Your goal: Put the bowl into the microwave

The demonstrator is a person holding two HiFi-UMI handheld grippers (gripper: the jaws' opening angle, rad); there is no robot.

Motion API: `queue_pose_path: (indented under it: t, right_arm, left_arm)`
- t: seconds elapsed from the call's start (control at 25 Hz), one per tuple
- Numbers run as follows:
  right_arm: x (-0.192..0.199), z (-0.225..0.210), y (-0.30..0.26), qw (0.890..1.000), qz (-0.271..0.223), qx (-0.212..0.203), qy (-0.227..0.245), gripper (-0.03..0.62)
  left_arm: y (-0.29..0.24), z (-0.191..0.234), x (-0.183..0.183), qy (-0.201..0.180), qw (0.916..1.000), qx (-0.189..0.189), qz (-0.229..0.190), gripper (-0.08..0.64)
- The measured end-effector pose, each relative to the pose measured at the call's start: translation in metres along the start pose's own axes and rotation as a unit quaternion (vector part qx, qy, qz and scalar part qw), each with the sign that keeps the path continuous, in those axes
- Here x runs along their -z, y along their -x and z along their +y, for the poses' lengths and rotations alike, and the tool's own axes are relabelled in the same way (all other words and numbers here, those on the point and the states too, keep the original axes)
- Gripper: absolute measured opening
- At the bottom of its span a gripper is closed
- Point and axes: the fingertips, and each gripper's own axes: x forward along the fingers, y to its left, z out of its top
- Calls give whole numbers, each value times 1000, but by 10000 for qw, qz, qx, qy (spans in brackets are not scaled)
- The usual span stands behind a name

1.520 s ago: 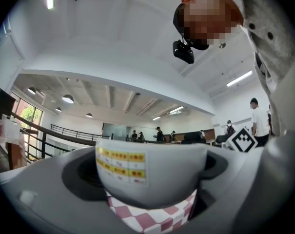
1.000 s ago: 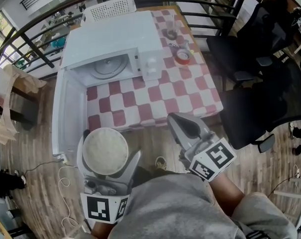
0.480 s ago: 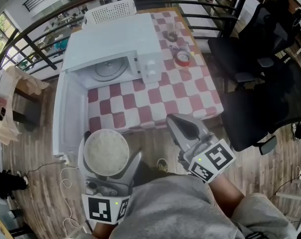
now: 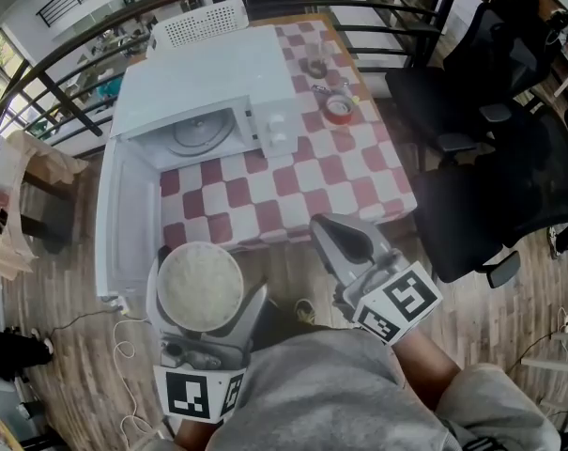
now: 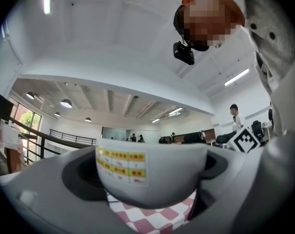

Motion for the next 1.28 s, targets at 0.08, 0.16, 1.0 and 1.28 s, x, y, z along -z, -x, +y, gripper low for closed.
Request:
queue_pose_path:
  t: [0.08, 0.16, 1.0, 1.28]
  right_arm:
    - [-1, 0, 0, 10000, -13, 6, 10, 0]
    - [-4, 0, 1, 10000, -40, 15, 28, 0]
    - [0, 9, -29, 9998, 98, -126, 113, 0]
    - [3, 1, -57, 9997, 188, -110, 116, 0]
  left_arm:
    - [0, 0, -1, 13, 10000, 3, -9, 531]
    - [0, 1, -1, 22, 10000, 6, -15, 531]
    - [-2, 33, 6, 33, 9999, -148, 8, 531]
    - [-23, 57, 14, 71, 9998, -150, 75, 531]
